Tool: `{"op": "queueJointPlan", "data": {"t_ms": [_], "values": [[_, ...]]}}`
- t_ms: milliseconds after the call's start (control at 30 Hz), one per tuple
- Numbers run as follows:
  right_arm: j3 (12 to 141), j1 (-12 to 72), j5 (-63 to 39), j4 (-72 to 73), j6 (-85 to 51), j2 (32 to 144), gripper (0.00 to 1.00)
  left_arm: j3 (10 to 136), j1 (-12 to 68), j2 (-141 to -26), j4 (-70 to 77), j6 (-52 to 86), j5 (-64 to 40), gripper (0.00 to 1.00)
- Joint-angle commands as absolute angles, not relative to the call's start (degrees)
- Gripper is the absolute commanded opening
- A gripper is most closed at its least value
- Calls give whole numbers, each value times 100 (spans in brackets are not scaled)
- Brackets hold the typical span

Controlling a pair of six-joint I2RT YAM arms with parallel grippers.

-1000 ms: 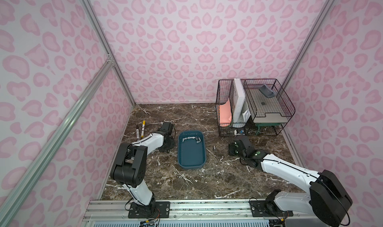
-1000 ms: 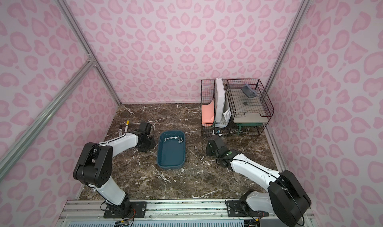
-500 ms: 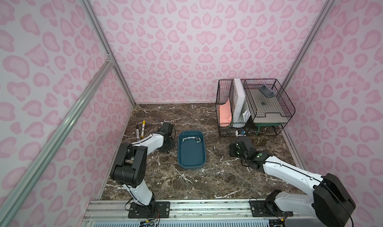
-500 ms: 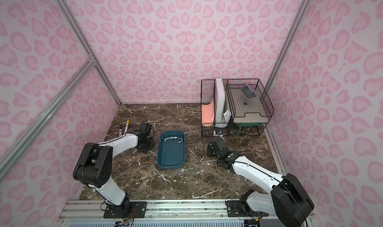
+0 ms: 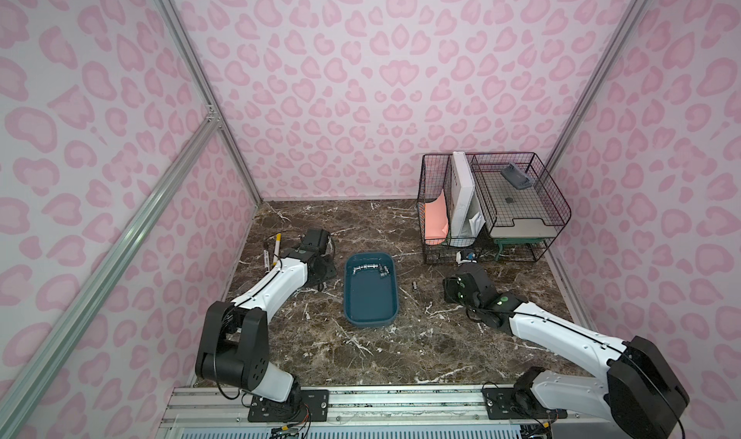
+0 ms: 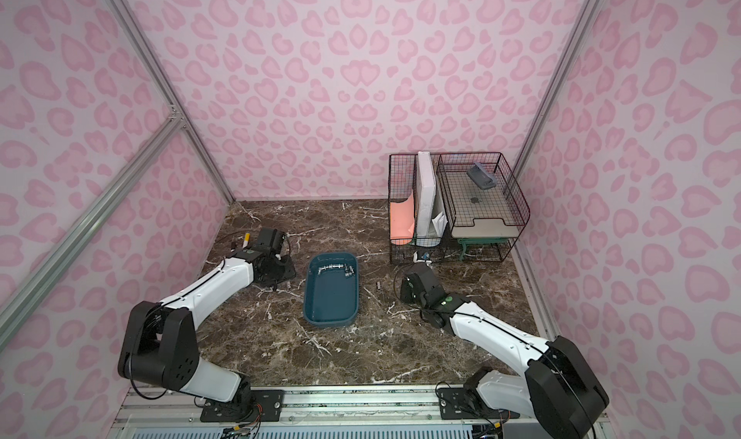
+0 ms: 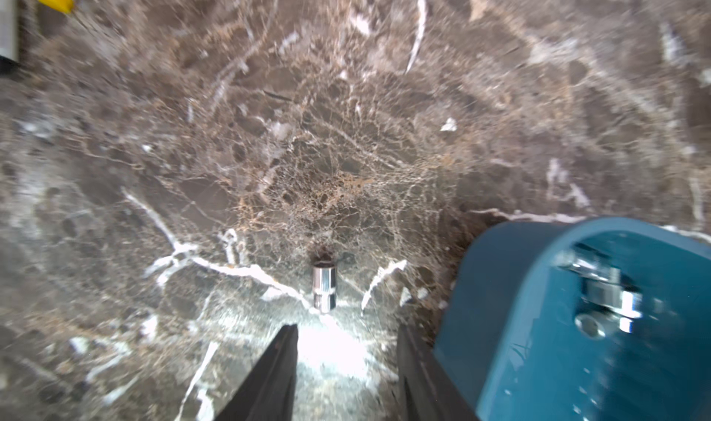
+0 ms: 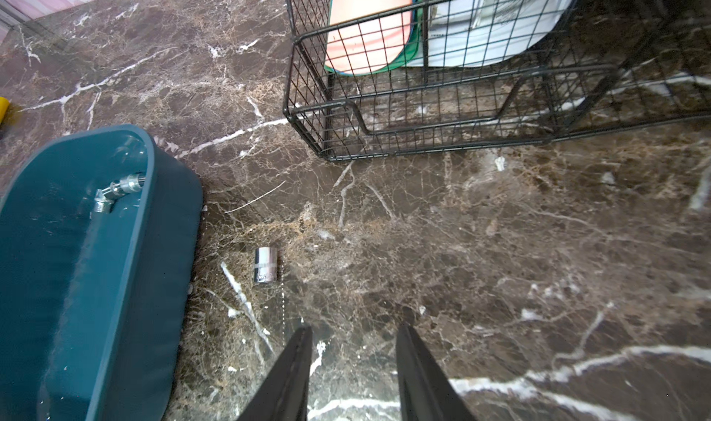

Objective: Take out the socket from the storage box
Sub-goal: Place the socket head at the center of the board, then pick up the socket head from the storage box.

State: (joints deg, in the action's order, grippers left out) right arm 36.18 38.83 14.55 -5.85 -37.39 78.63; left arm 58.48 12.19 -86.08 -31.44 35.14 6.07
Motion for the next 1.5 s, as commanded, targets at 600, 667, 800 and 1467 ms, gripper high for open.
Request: {"op": "queueJointPlan", "data": {"t_ms": [600, 667, 800, 1467], "values": [[5944, 4934, 1210, -1229, -2745, 9197, 44, 6236, 1169, -6251, -5110, 3185, -107, 59], [6373, 5039, 1086, -1345, -2684, 9477, 44, 6218, 1174, -6068, -5237, 3130, -140, 60], [7117, 5188, 903, -1612, -2654, 10104, 44, 6105, 1176, -5721, -5375, 3089, -269, 61], [9522, 5319, 750, -2327, -3087, 12766, 43, 5796, 1170, -5158, -5408, 2903, -587, 64]]}}
